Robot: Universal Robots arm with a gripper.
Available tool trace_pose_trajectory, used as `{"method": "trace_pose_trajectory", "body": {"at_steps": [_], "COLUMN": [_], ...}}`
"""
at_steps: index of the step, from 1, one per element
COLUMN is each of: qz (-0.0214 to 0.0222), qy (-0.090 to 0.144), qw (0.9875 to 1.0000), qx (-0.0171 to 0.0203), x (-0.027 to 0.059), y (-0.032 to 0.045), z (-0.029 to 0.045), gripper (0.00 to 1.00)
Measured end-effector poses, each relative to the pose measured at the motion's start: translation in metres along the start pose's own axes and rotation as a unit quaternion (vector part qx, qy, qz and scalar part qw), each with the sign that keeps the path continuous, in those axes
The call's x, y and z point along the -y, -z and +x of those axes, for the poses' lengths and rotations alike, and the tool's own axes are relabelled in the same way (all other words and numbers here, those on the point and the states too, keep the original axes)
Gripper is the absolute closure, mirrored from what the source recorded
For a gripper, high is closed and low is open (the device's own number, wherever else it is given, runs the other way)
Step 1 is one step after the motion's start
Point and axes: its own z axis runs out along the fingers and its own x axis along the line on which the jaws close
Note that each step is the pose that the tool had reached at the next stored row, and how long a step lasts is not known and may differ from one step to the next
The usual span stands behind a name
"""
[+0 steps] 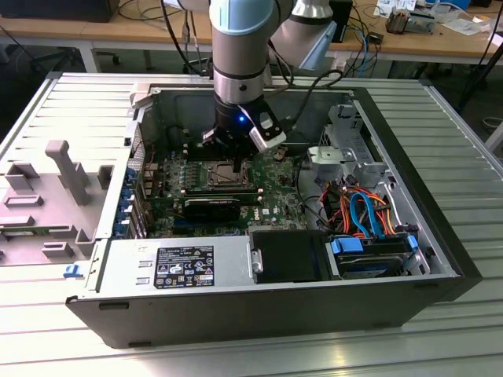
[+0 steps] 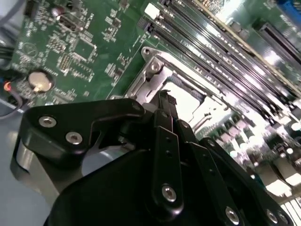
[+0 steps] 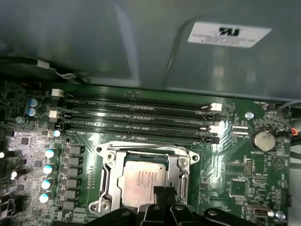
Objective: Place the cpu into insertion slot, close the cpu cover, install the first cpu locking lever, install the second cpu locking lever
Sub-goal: 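Install the first cpu locking lever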
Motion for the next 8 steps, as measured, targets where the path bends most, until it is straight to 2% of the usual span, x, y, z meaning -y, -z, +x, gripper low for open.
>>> {"method": "trace_pose_trajectory", "body": {"at_steps": [3, 4, 8], "qz": [-0.0002, -0.0003, -0.0005], "qy": [0.0, 0.0, 0.0], "qw": [1.0, 1.0, 1.0], "qx": [0.0, 0.0001, 0.0001], "x": [-0.0006, -0.0009, -0.001], "y": [0.0125, 0.0191, 0.0212], "z": [-0.0002, -0.0004, -0.0005], "gripper": [0.89, 0.89, 0.89]}}
